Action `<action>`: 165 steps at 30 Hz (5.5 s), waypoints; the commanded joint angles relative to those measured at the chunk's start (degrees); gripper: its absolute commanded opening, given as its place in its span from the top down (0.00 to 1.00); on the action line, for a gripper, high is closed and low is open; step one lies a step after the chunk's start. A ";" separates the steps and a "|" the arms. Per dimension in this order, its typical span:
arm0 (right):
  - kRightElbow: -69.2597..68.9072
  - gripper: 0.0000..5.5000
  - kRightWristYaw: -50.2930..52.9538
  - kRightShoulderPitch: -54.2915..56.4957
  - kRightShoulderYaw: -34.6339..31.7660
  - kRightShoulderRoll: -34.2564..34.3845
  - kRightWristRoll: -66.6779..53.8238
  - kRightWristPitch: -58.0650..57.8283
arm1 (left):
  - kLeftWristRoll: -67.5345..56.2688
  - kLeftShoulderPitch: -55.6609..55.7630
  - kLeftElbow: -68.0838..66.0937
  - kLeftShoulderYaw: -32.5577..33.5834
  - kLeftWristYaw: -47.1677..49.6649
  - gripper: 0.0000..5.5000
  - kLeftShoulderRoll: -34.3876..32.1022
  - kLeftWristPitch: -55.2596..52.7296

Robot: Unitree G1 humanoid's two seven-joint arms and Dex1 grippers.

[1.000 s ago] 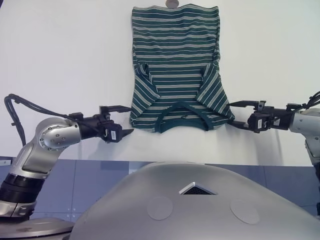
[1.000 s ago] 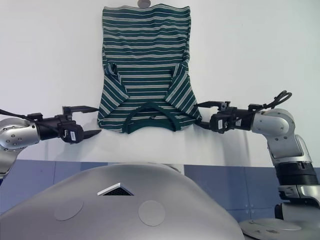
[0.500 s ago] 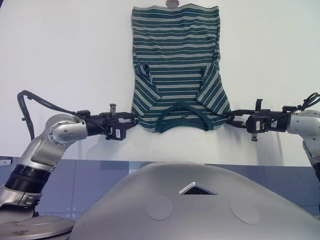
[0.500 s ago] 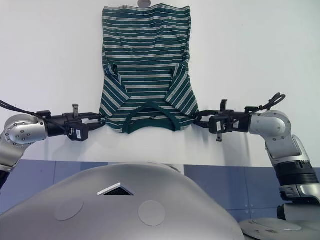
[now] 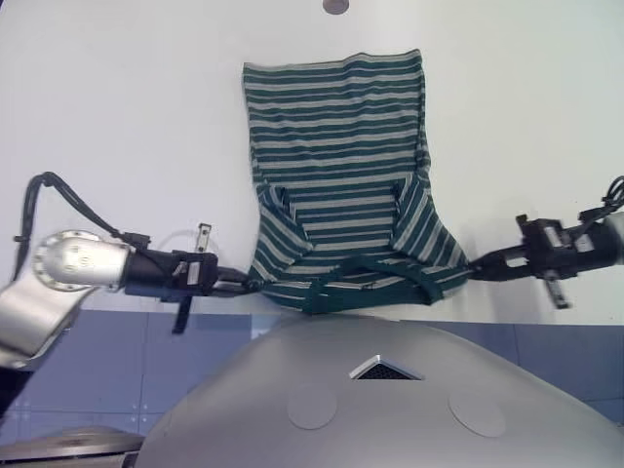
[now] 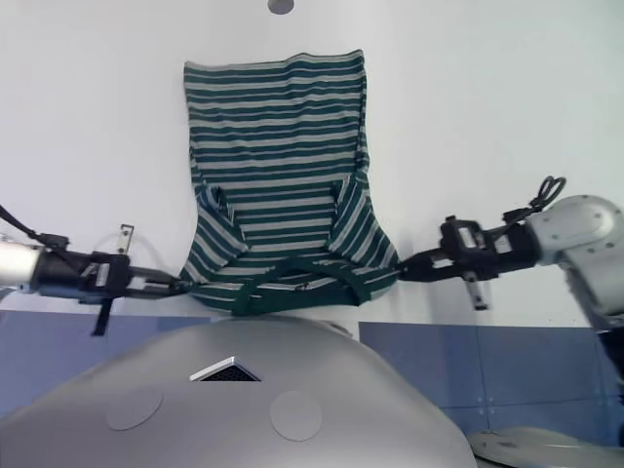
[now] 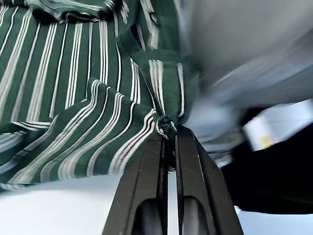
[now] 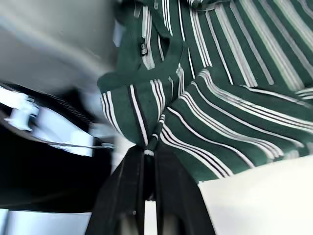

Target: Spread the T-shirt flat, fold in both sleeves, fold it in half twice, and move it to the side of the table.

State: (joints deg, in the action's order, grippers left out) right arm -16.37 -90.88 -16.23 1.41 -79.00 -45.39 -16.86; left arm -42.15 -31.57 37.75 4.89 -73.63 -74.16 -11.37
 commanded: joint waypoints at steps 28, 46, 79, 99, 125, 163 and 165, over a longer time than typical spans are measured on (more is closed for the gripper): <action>90.11 0.87 14.61 70.69 11.41 51.91 37.65 11.56 | 23.26 61.14 -83.78 -12.28 -3.90 0.93 39.69 2.47; 31.16 0.59 18.21 37.18 19.15 53.39 39.46 16.49 | 9.35 52.18 -58.85 19.80 36.08 0.57 48.54 -12.18; 18.92 0.59 19.43 34.38 27.74 46.45 49.06 18.88 | 24.19 40.32 -27.72 1.28 46.78 0.57 49.87 -9.19; 7.99 0.59 27.14 12.30 12.50 32.74 47.02 26.05 | 51.36 41.86 -42.84 -23.97 12.51 0.53 25.71 35.30; 16.44 0.92 39.85 15.48 22.05 34.99 60.31 37.02 | 67.93 56.16 -76.21 -35.42 30.38 0.80 34.24 67.32; 47.52 0.92 9.51 50.99 18.99 44.18 24.94 -9.82 | 20.07 51.95 -50.82 -27.78 1.71 0.99 25.16 -5.94; 49.68 0.85 13.02 51.39 17.12 46.59 26.33 -8.23 | 22.25 52.18 -52.97 -27.16 2.39 0.92 27.49 -4.34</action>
State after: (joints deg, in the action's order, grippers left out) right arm 31.78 -80.19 33.39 20.18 -33.75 -20.07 -26.39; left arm -21.76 19.81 -13.99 -22.84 -71.75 -47.68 -16.80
